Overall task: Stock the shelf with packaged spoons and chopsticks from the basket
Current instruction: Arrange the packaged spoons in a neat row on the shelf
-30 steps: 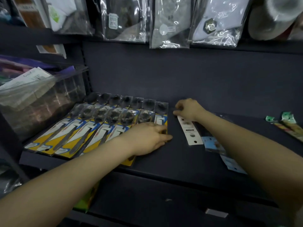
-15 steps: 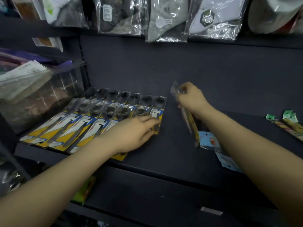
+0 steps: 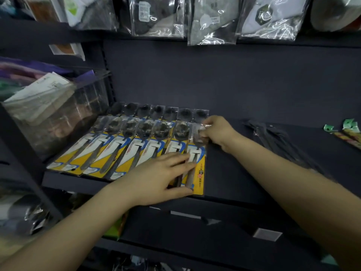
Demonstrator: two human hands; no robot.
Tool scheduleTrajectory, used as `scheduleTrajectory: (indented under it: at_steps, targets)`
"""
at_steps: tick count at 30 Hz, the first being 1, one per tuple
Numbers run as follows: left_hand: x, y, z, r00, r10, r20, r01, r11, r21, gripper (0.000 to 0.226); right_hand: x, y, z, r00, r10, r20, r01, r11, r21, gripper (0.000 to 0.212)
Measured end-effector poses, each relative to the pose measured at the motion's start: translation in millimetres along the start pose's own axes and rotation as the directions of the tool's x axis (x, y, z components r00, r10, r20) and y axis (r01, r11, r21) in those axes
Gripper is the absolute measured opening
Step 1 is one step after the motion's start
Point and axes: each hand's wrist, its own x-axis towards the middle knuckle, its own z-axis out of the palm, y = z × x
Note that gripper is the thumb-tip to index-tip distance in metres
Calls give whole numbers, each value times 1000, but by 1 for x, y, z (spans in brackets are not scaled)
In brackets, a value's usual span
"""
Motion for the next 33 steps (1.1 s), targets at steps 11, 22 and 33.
scheduleTrajectory:
  at_steps: [11, 22, 33]
  targets:
    - [-4, -10, 9, 993, 79, -93, -87, 993, -81, 65, -4, 10, 3, 986, -161, 37, 165, 958, -236, 42]
    - [31, 11, -16, 932, 54, -359, -103, 988, -118, 58, -28, 16, -73, 969, -197, -147, 19, 655, -755, 48]
    - [136, 70, -17, 978, -189, -92, 112, 838, -535, 40, -38, 40, -98, 987, 59, -150, -158, 536, -829, 32]
